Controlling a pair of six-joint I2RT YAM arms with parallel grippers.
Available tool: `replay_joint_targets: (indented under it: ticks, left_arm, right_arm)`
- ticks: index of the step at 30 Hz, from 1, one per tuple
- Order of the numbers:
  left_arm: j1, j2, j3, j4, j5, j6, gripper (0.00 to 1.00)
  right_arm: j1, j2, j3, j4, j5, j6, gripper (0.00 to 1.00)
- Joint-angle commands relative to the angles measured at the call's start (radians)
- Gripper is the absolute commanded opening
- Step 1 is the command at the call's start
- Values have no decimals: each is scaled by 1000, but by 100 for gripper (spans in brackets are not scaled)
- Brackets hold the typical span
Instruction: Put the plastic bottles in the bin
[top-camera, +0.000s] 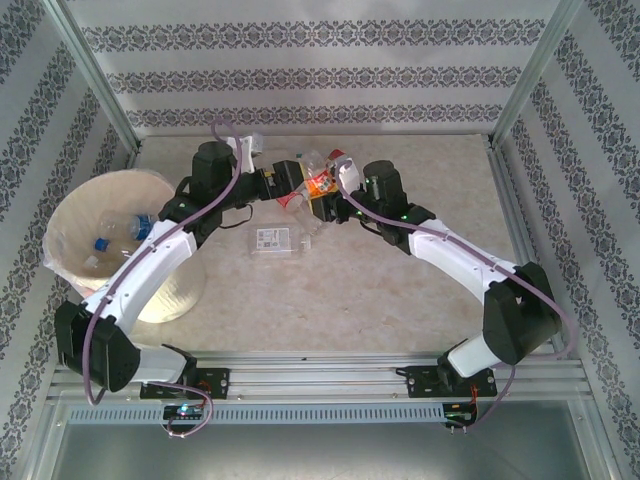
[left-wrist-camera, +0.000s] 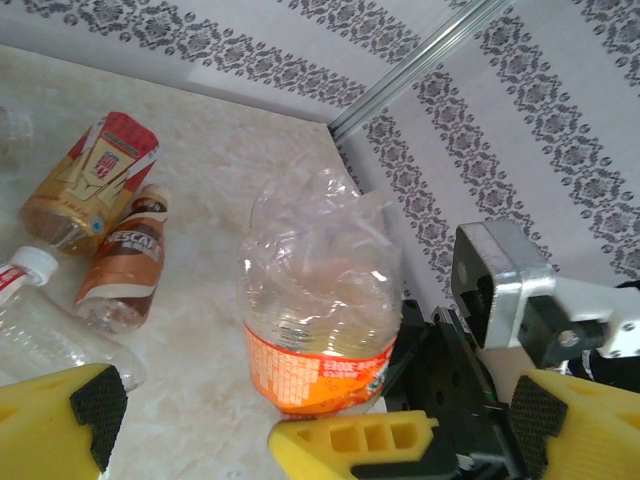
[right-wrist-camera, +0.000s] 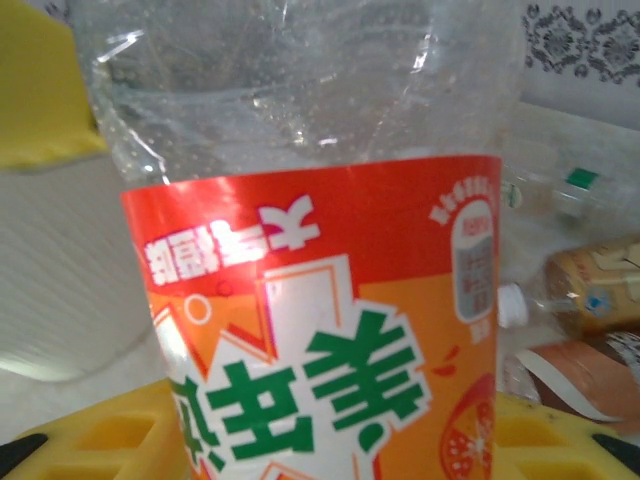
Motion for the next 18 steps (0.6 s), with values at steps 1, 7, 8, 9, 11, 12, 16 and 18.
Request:
replay_joint_targets:
  ticks: [1, 7, 8, 9, 11, 12, 16, 18]
  left_arm:
    - [-14, 37, -9, 133, 50, -33, 100]
    - [-21, 104, 37, 137, 54, -33, 100]
    - [-22, 115, 48, 134, 63, -32, 100]
    - [-23, 124, 54, 138, 73, -31, 100]
    - [-26, 133, 56, 155, 86, -35, 100]
    - [-27, 134, 53, 168, 92, -37, 100]
    - [-27, 142, 57, 200, 112, -47, 92]
    - [-27, 154, 72, 198, 128, -48, 84]
  right_arm:
    - [19, 12, 45, 82, -95, 75, 51]
    - [25, 22, 60, 100, -155, 86, 52]
    - [27, 26, 65, 99, -166, 89, 52]
    - [27, 29, 69, 98, -175, 93, 53]
    - [29, 38, 76, 93, -185, 98, 53]
    - [30, 41, 78, 93, -190, 100, 53]
    - [29, 60, 98, 89, -235, 104, 54]
    - [30, 68, 107, 91, -254, 111, 53]
